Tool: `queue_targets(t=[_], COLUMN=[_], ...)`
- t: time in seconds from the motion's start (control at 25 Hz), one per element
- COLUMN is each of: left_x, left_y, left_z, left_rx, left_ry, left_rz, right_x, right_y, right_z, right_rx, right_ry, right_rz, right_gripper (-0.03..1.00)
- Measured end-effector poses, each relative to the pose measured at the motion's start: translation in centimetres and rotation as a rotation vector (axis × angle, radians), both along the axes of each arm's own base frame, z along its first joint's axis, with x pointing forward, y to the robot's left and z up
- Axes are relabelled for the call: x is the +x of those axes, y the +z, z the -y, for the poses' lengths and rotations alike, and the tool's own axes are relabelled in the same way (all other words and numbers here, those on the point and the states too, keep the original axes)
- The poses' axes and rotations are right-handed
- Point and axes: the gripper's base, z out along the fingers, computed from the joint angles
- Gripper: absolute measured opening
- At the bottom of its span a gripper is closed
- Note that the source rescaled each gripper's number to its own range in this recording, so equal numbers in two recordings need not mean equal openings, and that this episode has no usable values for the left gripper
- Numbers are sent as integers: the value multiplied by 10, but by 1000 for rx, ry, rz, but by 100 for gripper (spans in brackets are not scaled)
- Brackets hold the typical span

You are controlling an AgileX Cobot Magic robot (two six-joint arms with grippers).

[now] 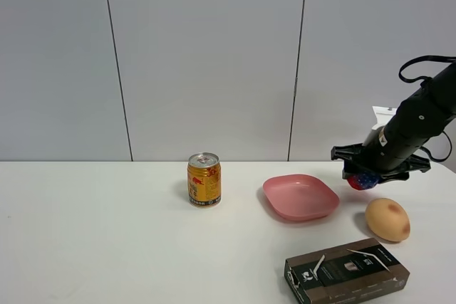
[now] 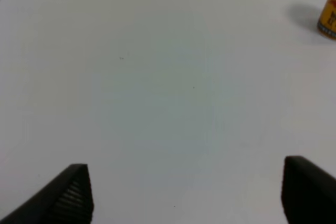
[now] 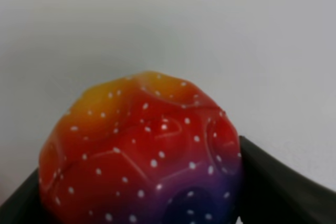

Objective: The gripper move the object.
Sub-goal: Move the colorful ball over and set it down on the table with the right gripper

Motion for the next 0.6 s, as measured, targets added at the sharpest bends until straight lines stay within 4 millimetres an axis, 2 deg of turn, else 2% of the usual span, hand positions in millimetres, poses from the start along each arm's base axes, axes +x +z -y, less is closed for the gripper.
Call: queue_targets(t=[0.4,0.6], left_x=[0,0], left_y=[0,0], left_z=[0,0], left_rx=[0,1], left_ry=[0,0], left_rz=[0,0], right_x=[0,1], right_y=[-1,-14], right_z=[0,-1], right_rx=[-1,3], right_ry=[0,9], right_rz=[-2,-19], right_gripper=[1,1])
